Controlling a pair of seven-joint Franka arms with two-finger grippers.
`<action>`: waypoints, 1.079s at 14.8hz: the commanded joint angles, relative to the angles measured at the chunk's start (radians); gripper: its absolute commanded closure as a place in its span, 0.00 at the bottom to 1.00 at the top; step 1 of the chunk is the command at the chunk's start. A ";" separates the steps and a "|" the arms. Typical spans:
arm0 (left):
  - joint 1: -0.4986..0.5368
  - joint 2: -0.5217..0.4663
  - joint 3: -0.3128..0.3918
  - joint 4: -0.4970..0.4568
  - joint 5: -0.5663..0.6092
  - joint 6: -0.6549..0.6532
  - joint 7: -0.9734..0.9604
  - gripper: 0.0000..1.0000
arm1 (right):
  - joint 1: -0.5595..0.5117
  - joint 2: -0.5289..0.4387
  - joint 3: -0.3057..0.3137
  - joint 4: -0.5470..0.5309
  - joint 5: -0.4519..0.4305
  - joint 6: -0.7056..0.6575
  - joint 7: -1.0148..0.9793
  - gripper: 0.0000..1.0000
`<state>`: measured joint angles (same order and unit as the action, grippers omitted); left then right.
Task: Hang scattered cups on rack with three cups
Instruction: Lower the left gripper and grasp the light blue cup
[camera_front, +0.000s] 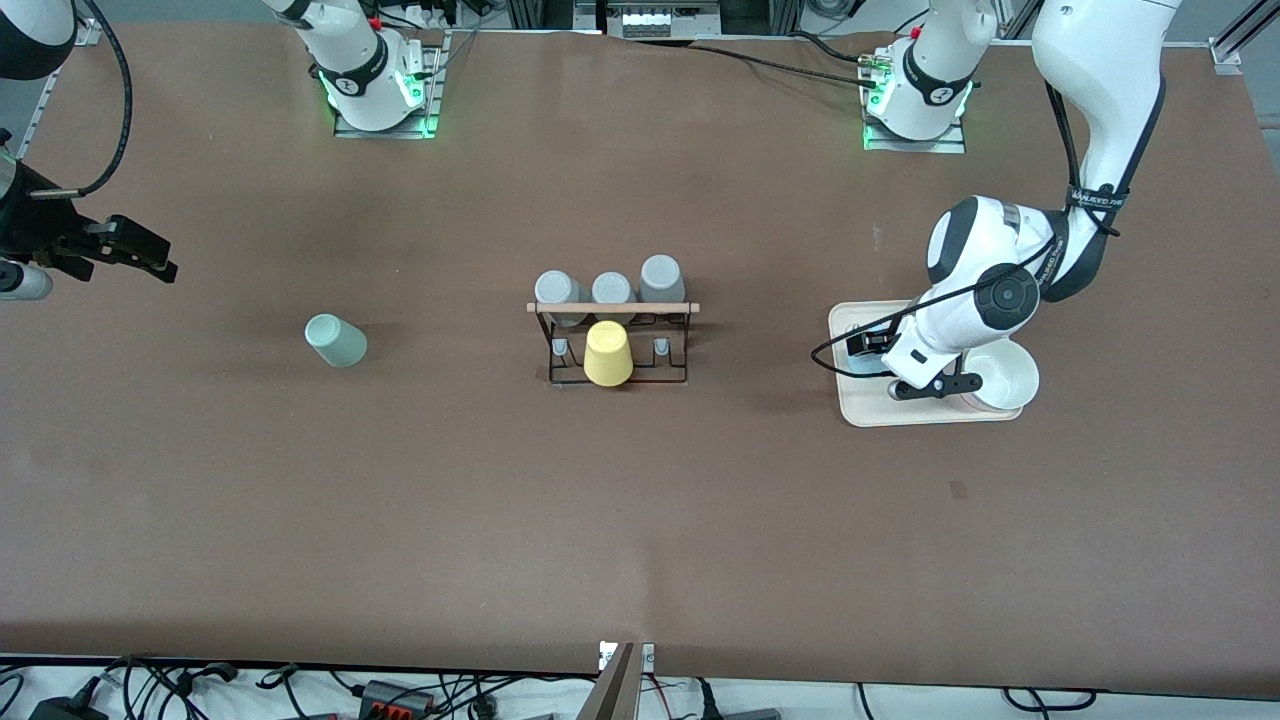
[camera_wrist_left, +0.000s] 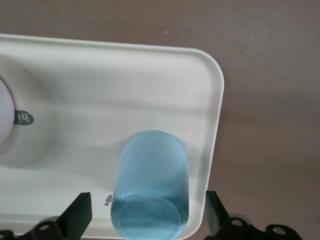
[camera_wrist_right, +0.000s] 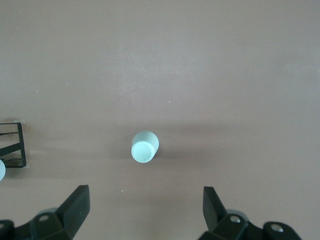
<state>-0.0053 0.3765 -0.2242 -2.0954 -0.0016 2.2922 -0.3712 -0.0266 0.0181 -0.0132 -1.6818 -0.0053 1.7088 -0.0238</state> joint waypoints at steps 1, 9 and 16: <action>-0.001 -0.030 -0.006 -0.029 -0.011 0.015 -0.009 0.13 | -0.012 -0.009 0.007 -0.009 -0.010 -0.003 -0.019 0.00; 0.005 -0.060 -0.006 0.000 -0.008 -0.057 -0.020 0.51 | -0.019 -0.006 0.007 -0.010 -0.010 -0.008 -0.021 0.00; -0.007 -0.053 -0.009 0.322 -0.015 -0.324 -0.122 0.53 | -0.018 -0.006 0.007 -0.010 -0.010 -0.006 -0.021 0.00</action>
<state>0.0001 0.3139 -0.2266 -1.8572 -0.0026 2.0359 -0.4298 -0.0345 0.0194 -0.0133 -1.6823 -0.0055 1.7054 -0.0243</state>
